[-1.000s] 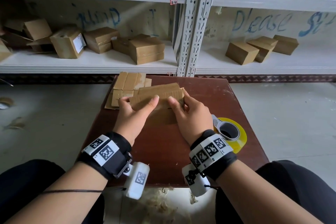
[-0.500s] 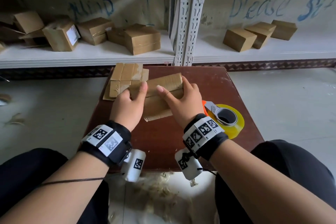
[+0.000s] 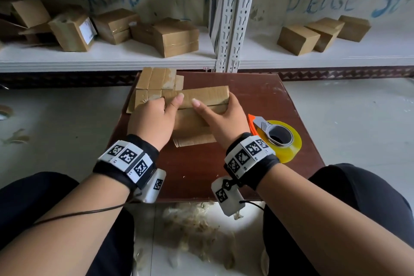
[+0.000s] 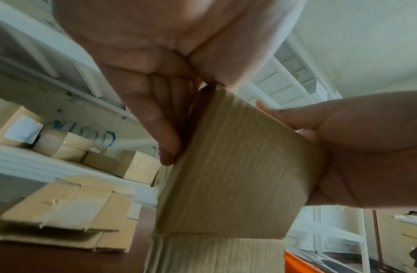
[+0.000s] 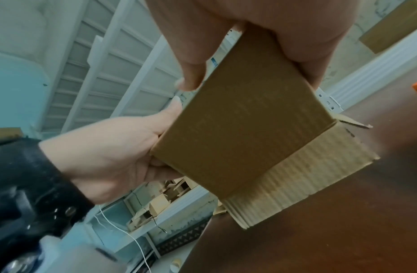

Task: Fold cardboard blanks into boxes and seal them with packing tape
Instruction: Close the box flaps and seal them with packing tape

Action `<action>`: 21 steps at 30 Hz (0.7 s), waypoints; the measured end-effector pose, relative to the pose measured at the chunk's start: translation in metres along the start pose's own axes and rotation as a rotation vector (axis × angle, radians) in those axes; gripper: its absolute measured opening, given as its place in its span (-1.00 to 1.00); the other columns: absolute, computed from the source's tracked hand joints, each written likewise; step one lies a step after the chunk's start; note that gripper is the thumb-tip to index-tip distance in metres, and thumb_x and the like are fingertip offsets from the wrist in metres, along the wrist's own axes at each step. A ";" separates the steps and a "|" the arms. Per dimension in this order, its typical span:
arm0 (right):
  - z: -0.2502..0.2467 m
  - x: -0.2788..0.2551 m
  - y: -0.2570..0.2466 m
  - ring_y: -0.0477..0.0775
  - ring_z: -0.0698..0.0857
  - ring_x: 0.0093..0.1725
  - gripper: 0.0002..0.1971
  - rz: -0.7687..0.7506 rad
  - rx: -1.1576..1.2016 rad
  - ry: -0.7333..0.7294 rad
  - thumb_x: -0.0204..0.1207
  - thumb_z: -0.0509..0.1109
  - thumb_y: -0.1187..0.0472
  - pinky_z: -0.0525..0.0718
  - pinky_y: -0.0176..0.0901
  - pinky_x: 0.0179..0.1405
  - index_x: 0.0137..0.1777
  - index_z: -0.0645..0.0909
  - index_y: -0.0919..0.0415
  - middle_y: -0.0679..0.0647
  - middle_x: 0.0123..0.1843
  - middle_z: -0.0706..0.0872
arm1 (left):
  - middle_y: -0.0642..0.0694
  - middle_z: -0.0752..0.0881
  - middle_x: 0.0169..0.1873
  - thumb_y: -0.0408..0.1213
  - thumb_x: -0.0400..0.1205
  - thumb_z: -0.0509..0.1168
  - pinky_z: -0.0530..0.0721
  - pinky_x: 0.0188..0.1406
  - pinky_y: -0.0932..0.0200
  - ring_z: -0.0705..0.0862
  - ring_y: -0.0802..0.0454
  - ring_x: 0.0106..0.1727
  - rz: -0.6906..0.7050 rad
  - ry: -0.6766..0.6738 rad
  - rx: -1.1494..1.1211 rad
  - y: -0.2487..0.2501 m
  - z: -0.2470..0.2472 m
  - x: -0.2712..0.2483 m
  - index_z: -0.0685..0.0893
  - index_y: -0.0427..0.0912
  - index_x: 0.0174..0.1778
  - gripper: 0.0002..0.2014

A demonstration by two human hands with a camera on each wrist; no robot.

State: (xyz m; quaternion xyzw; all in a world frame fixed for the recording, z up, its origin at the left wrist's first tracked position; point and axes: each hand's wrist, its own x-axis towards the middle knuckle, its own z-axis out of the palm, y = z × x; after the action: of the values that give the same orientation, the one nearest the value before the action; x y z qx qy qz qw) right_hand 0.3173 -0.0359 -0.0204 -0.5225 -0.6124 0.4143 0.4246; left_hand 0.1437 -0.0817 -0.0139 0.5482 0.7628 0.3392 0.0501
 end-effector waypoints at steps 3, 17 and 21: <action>0.001 -0.001 0.003 -0.05 0.80 0.18 -0.50 -0.027 -0.059 -0.011 0.67 0.38 -0.30 0.78 0.06 0.28 0.41 0.62 0.02 -0.10 0.18 0.82 | -0.13 0.43 -0.59 0.29 0.76 0.15 0.22 -0.51 0.04 0.46 -0.19 -0.51 0.038 0.037 0.027 0.002 -0.007 0.004 0.31 -0.19 -0.49 -0.32; 0.004 -0.009 -0.012 -0.22 0.00 0.82 -0.50 -0.073 0.256 -0.144 0.79 0.35 0.00 0.14 -0.22 0.75 0.72 0.45 -0.04 0.13 0.82 0.28 | 0.16 0.32 0.64 0.80 0.28 0.11 0.30 0.55 0.09 0.33 0.11 0.67 -0.437 -0.149 -0.620 0.010 0.003 0.003 0.22 -0.07 0.78 0.29; 0.002 -0.008 -0.013 -0.19 0.03 0.83 -0.50 -0.102 0.234 -0.103 0.76 0.39 -0.09 0.09 0.10 0.85 0.67 0.53 -0.07 0.05 0.81 0.33 | 0.04 0.45 0.69 0.86 0.07 0.19 0.36 0.67 -0.16 0.42 0.02 0.69 -0.559 -0.283 -0.793 0.013 0.005 0.000 0.33 0.04 0.77 0.40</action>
State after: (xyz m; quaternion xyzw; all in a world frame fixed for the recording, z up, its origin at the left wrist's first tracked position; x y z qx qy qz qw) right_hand 0.3129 -0.0455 -0.0097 -0.4157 -0.6066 0.4873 0.4710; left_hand 0.1560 -0.0771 -0.0102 0.3023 0.6785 0.4989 0.4465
